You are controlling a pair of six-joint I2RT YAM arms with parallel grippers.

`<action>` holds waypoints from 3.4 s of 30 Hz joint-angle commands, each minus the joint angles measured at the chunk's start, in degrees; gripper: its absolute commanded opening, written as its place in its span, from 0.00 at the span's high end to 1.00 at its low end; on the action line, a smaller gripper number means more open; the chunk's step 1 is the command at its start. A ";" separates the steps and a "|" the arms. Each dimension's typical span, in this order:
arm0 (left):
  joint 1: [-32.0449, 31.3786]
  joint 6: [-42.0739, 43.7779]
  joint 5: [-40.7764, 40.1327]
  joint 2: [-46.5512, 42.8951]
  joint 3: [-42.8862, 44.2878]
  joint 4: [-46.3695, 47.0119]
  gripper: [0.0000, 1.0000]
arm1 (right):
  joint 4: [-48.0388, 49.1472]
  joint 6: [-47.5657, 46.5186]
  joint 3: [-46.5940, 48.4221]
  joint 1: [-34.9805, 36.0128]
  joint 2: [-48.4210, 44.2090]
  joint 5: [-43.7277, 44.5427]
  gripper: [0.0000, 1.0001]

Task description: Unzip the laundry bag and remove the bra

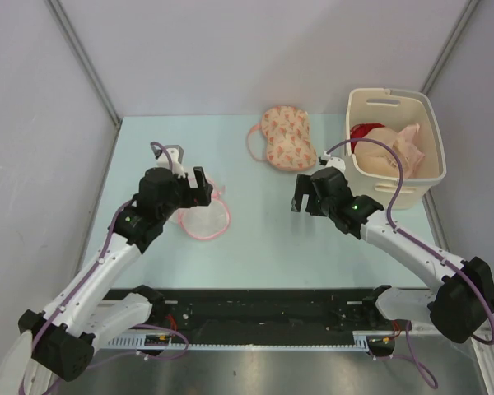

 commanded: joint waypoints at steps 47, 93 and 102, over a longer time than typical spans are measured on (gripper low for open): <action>-0.21 -0.38 8.18 7.48 0.23 -0.83 0.00 | 10.90 27.96 28.97 -8.37 43.07 9.89 0.02; -0.39 -3.01 20.84 4.14 -2.32 2.42 0.00 | 5.68 16.15 -7.50 9.00 -0.17 24.26 0.36; -0.39 -3.62 17.94 3.00 -0.30 -0.56 0.00 | 11.70 9.07 -6.19 -6.17 10.72 1.01 0.33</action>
